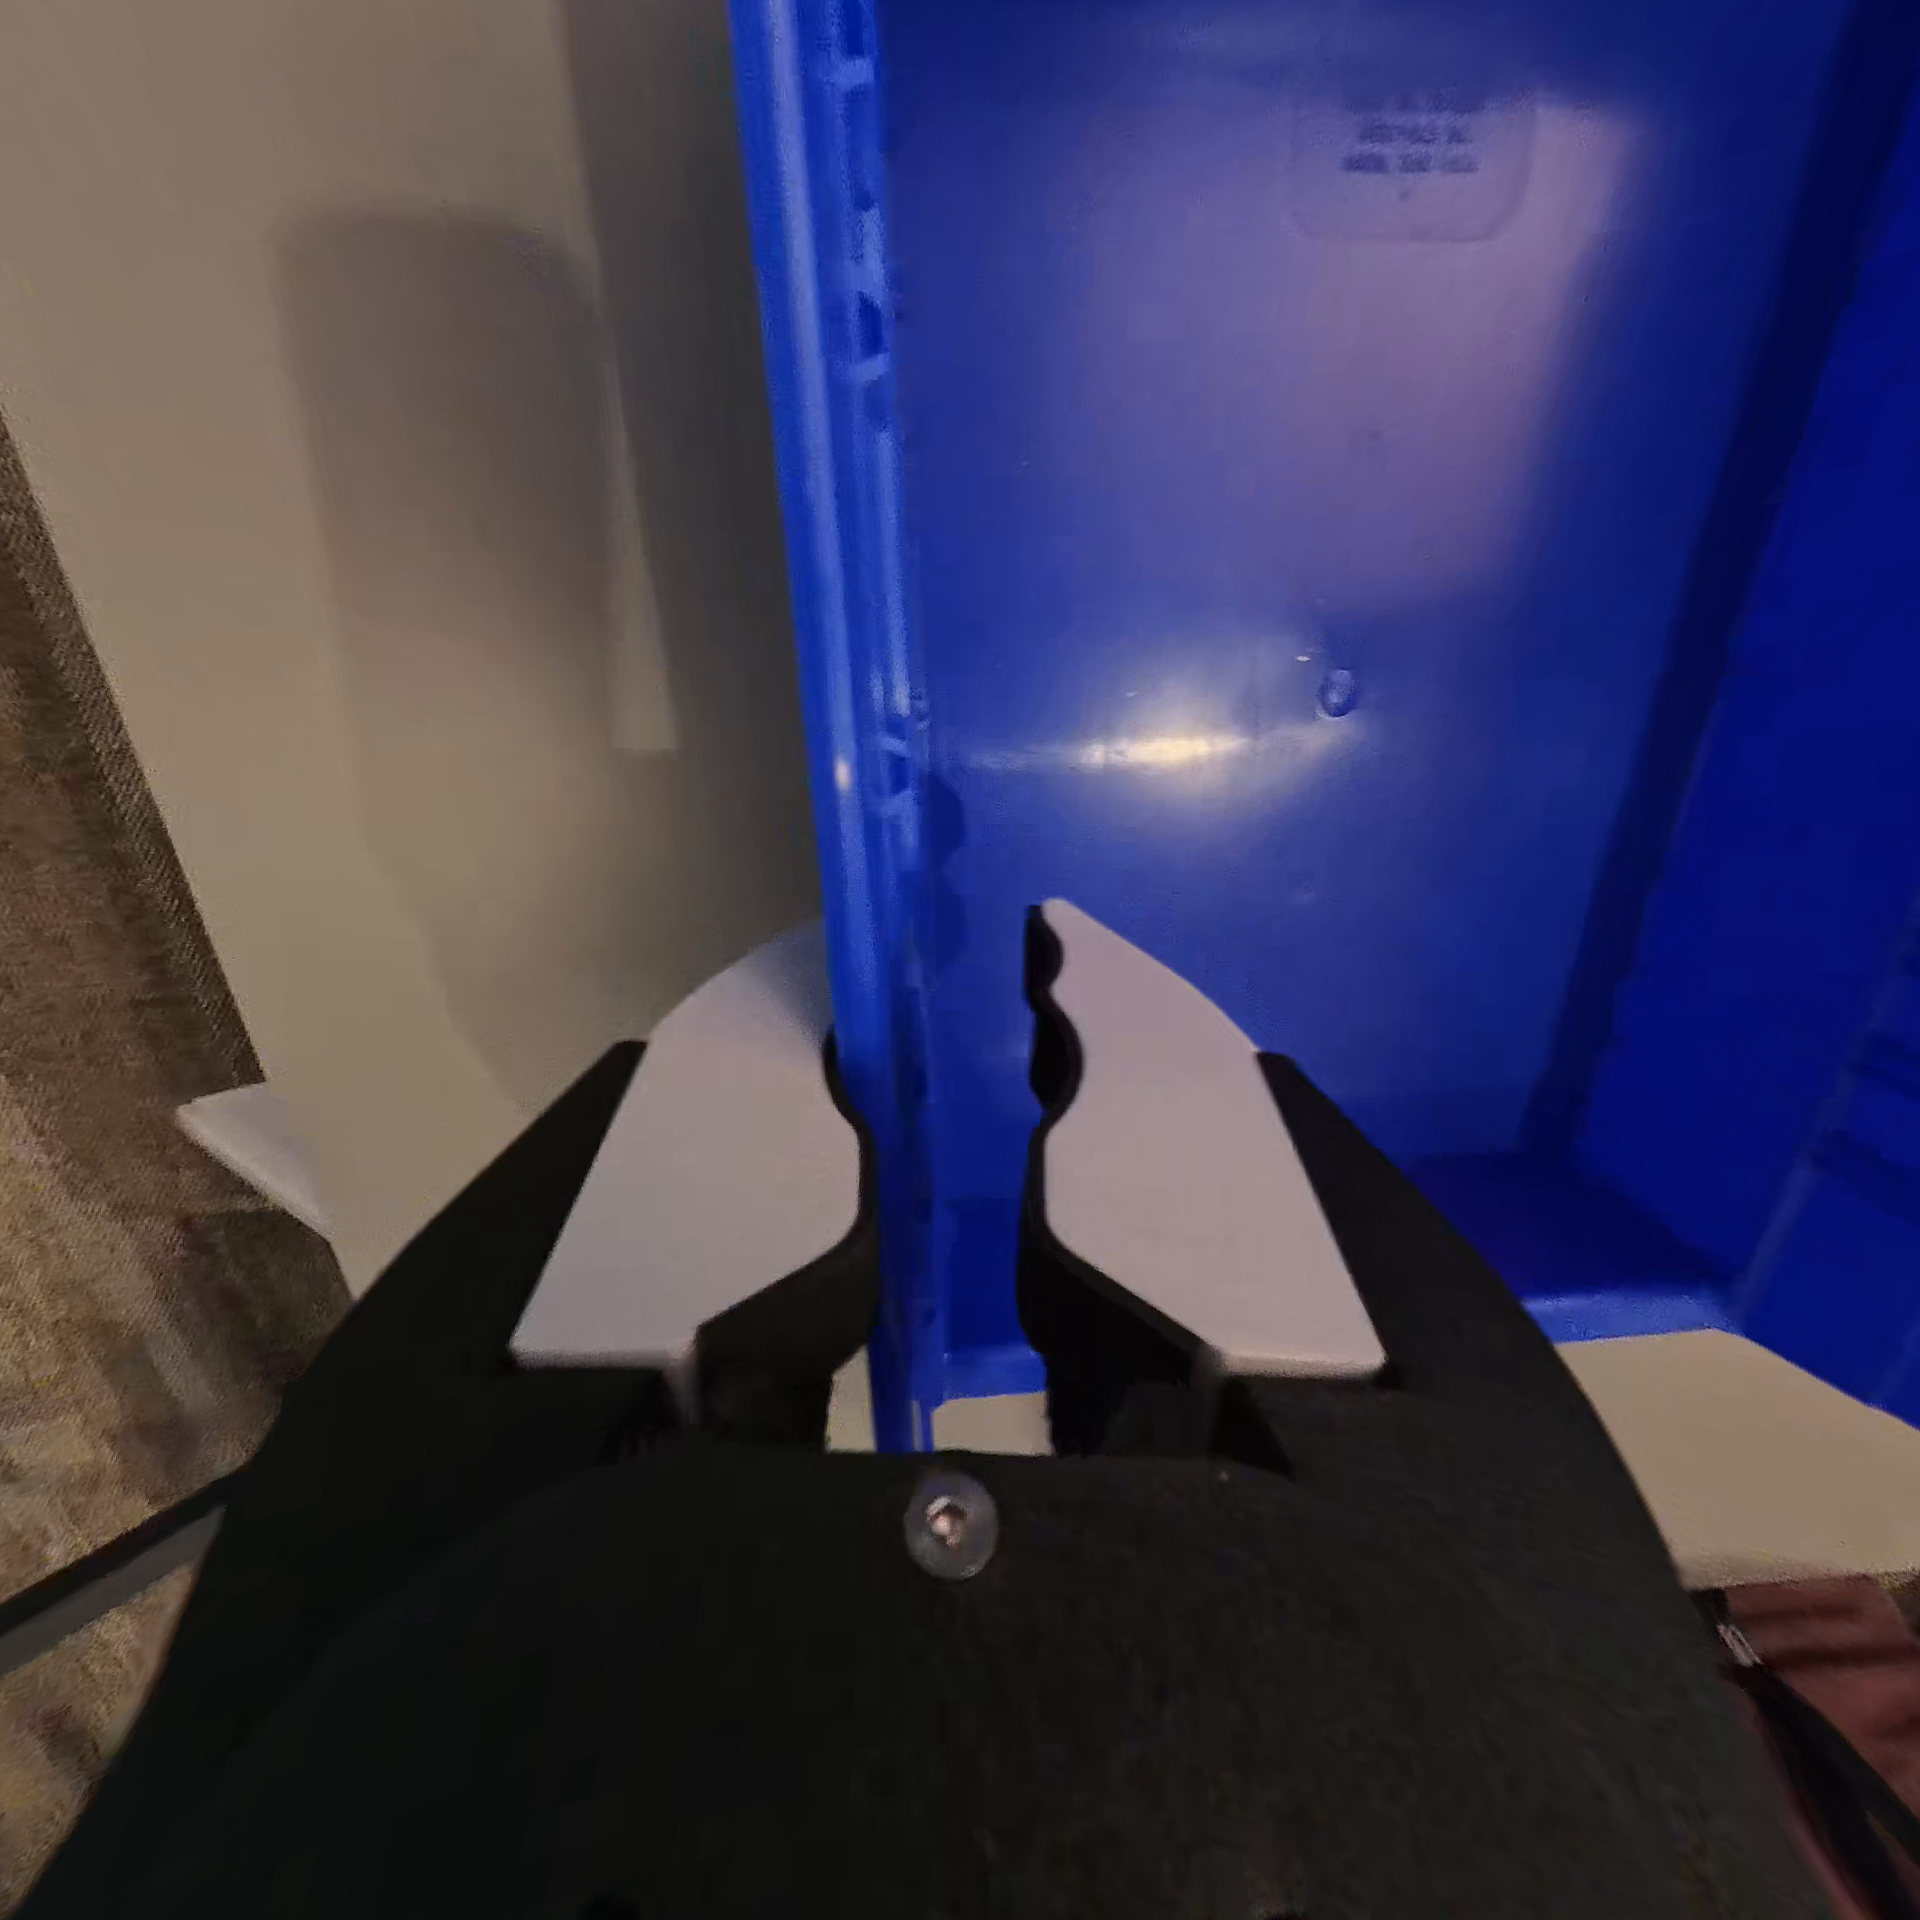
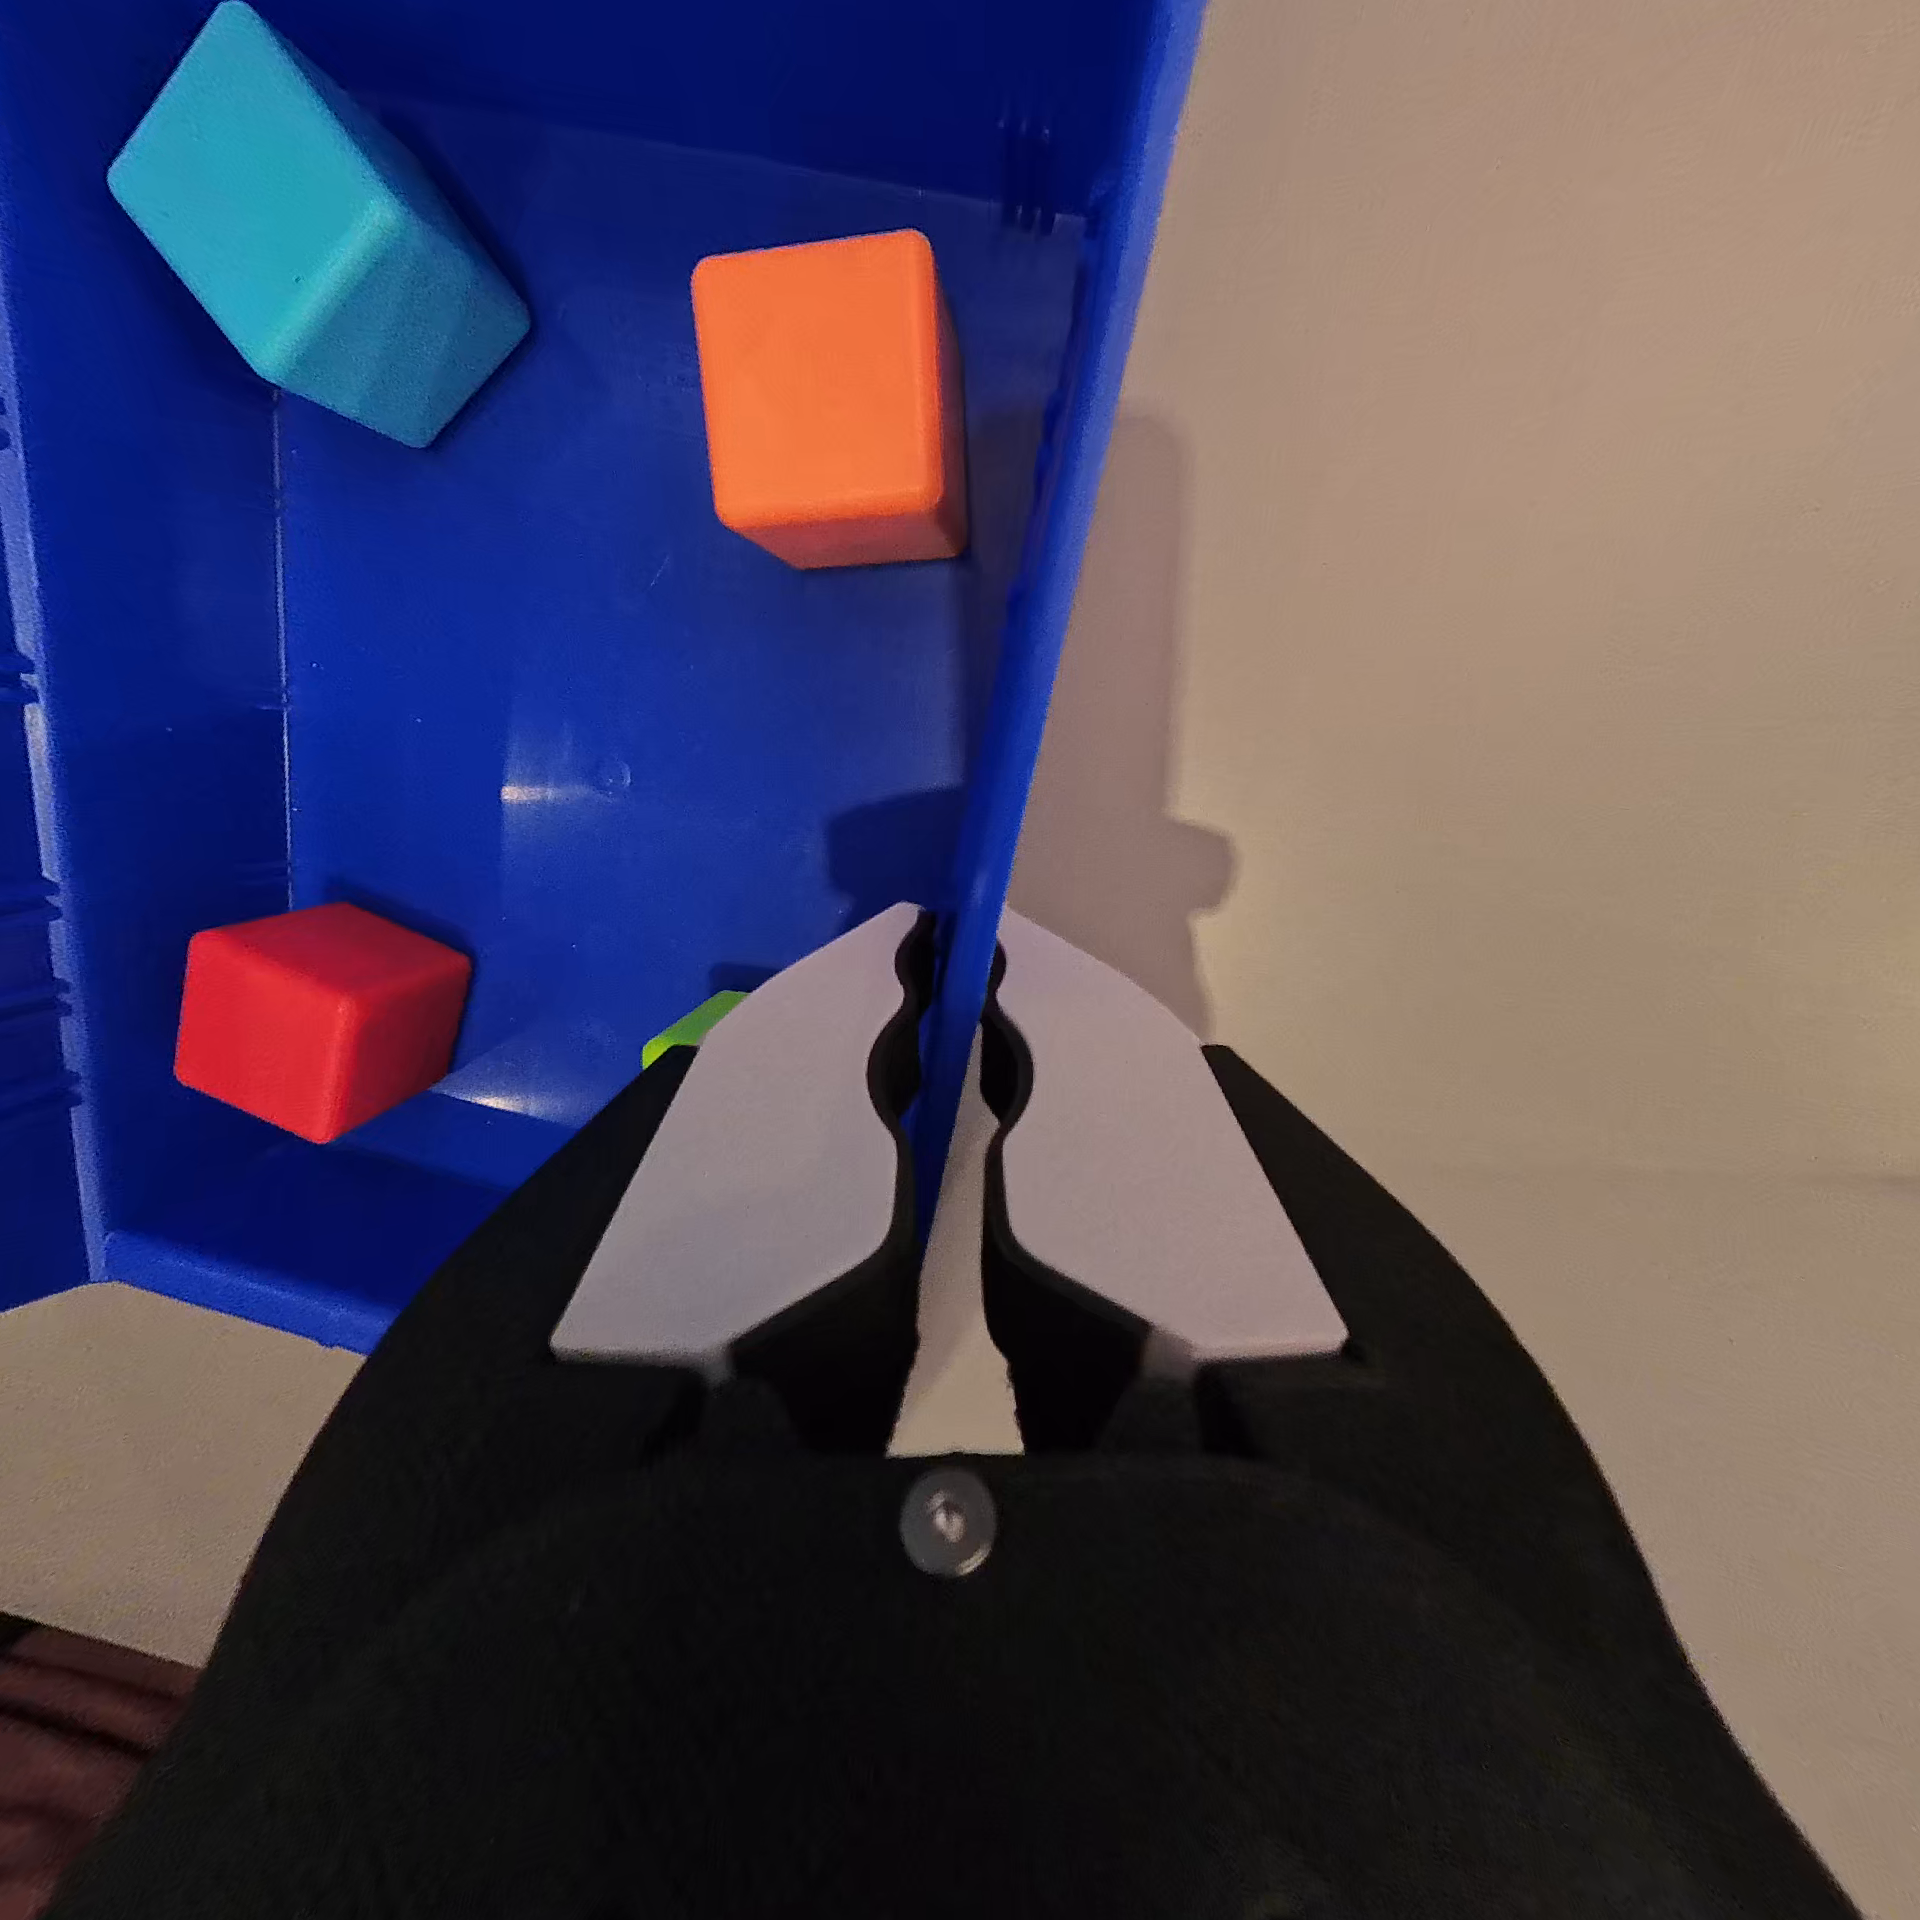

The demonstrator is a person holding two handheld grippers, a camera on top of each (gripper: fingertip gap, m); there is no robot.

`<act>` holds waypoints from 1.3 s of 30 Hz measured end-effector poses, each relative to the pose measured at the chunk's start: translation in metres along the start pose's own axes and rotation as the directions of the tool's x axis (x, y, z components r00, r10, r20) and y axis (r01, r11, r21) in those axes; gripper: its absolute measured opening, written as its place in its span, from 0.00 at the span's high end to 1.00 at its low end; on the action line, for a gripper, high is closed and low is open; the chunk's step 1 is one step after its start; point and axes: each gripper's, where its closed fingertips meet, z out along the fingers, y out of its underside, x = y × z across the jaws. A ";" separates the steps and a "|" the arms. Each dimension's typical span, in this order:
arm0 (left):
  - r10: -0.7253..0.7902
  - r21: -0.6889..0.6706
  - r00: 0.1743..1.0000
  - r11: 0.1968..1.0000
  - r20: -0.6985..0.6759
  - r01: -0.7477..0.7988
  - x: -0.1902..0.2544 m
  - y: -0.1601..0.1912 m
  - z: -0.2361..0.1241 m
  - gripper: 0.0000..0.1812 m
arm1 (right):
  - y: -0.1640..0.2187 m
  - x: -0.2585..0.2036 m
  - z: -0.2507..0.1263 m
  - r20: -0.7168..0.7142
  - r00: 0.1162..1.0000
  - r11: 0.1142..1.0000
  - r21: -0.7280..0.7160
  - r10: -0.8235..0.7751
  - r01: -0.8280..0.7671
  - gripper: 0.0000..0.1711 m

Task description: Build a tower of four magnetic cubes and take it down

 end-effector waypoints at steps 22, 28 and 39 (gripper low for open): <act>0.342 -0.051 0.938 0.937 -0.056 -0.345 0.129 -0.012 0.016 0.92 | 0.001 -0.083 0.018 -0.030 0.989 0.979 -0.149 -0.146 0.140 0.95; 0.414 -0.016 0.908 0.909 -0.065 -0.416 0.169 -0.016 0.020 0.90 | 0.002 -0.115 0.022 0.003 0.978 0.964 -0.164 -0.209 0.207 0.93; 0.512 -0.021 0.856 0.857 -0.078 -0.515 0.217 -0.003 0.022 0.84 | -0.002 -0.134 0.036 0.000 0.967 0.953 -0.173 -0.253 0.249 0.88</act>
